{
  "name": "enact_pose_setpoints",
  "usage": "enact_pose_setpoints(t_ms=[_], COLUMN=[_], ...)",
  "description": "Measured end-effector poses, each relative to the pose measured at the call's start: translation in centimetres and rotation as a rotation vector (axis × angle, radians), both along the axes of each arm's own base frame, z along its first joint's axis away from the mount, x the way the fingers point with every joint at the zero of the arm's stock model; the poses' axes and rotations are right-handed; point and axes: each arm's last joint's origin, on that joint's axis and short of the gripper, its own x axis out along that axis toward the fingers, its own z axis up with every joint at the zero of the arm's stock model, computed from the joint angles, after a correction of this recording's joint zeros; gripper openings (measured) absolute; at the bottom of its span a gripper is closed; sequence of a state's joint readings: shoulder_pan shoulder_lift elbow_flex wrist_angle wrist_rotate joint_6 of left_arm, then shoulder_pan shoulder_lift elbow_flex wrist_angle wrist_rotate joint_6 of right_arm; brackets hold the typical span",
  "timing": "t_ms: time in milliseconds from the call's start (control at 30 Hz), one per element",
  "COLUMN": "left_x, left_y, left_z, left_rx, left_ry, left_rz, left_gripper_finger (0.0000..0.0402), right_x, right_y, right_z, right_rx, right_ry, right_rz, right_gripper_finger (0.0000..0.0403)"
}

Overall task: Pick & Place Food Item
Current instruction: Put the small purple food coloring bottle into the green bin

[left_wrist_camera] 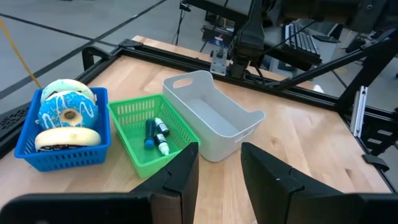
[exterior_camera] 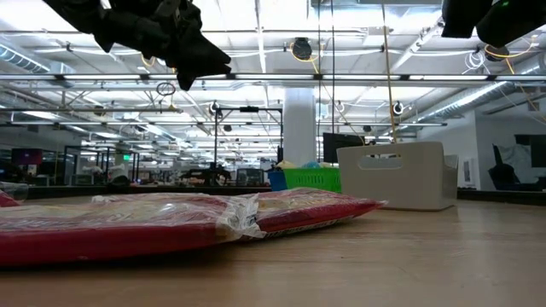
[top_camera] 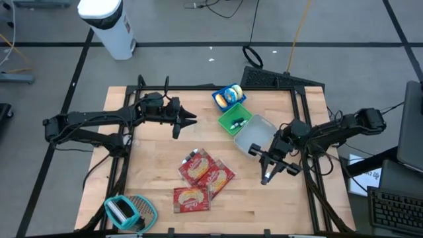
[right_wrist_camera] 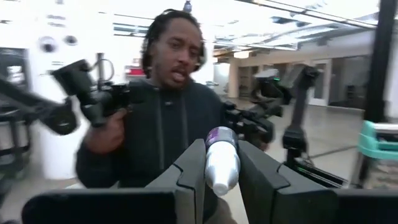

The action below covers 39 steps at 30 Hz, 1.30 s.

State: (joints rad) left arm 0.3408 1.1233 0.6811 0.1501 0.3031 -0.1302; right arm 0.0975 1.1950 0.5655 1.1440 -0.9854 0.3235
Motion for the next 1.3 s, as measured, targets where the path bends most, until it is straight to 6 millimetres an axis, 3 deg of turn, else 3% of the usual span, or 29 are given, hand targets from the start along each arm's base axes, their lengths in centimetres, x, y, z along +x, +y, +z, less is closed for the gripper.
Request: enact_pose_setpoints(t_ms=[167, 367, 533, 667, 1067, 1300], left_x=[0.0, 0.0, 0.0, 0.0, 0.2, 0.3], left_y=[0.0, 0.0, 0.0, 0.0, -0.6, -1.0], left_z=[0.0, 0.0, 0.0, 0.0, 0.1, 0.1], left_rx=[0.000, -0.006, -0.017, -0.028, -0.029, -0.018], left_ry=[0.000, 0.001, 0.000, -0.002, -0.012, -0.012], left_rz=[0.000, 0.002, 0.005, 0.008, -0.019, -0.039], left_gripper_finger=[0.0120, 0.0120, 0.0120, 0.0120, 0.0120, 0.0120], right_x=[1.0, 2.3, 2.1, 1.7, 2.2, 2.6], right_y=[-1.2, -4.2, -6.8, -8.8, -13.1, -14.2], right_z=[-0.9, -3.2, -5.6, -7.1, -11.0, -11.4], right_rx=[0.051, 0.117, 0.082, 0.040, 0.030, 0.070], right_ry=[0.121, 0.371, 0.589, 0.708, 0.872, 0.817], right_rz=[-0.244, -0.767, -1.159, -1.373, -1.547, -1.575], right_gripper_finger=[0.0063, 0.0063, 0.0065, 0.0063, 0.0067, 0.0090])
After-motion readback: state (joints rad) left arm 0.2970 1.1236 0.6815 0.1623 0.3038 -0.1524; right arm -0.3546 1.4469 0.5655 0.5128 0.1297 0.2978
